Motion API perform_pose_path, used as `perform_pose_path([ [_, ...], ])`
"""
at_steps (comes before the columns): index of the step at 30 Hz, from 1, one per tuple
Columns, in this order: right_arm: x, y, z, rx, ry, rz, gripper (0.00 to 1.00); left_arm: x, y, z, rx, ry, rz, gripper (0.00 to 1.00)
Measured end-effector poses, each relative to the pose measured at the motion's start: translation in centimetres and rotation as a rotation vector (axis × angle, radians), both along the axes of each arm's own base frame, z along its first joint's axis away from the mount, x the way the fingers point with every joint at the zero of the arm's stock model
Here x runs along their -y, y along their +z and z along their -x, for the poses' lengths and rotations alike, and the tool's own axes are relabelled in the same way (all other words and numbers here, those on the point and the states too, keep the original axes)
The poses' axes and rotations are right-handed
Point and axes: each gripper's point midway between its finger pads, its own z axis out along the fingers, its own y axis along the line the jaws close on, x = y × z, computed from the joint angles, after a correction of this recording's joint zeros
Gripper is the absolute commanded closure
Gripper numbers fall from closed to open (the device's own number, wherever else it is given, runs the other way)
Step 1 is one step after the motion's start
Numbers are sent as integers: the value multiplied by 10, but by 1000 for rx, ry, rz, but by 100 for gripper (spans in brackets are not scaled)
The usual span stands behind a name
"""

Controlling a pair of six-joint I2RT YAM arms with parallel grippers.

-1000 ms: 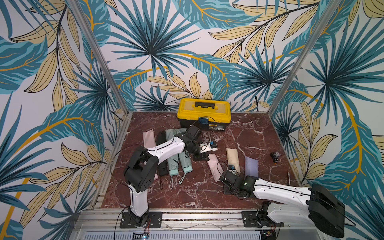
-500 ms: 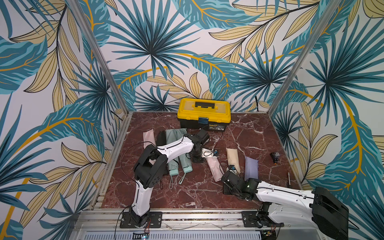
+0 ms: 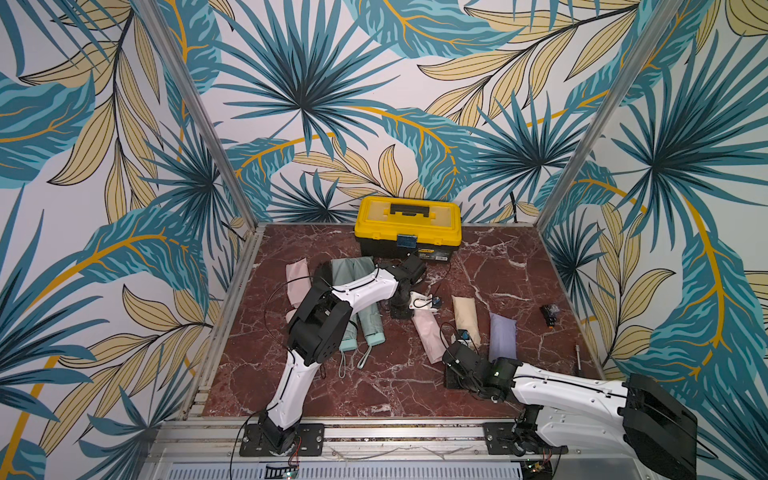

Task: Take umbrellas out of sleeves
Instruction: Take out the umbrella from the umbrella sleeve.

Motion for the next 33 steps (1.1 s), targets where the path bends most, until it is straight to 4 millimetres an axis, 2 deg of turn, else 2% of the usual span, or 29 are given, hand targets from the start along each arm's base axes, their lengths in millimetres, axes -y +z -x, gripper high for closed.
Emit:
perform_pose_path([
  [5, 0, 0, 0, 5, 0, -6, 100, 1, 3, -6, 17, -3, -2, 60],
  [16, -9, 0, -6, 12, 2, -20, 100, 2, 0, 0, 4, -44, 2, 71],
  [21, -14, 0, -9, 18, 2, -29, 100, -3, -8, 5, -13, -56, -15, 90],
  [25, -18, 0, -12, 23, 4, -41, 100, -5, -8, 4, -3, -64, -26, 99],
  [33, -20, 0, -13, 24, 5, -46, 100, -9, -9, 0, 14, -55, -48, 100],
])
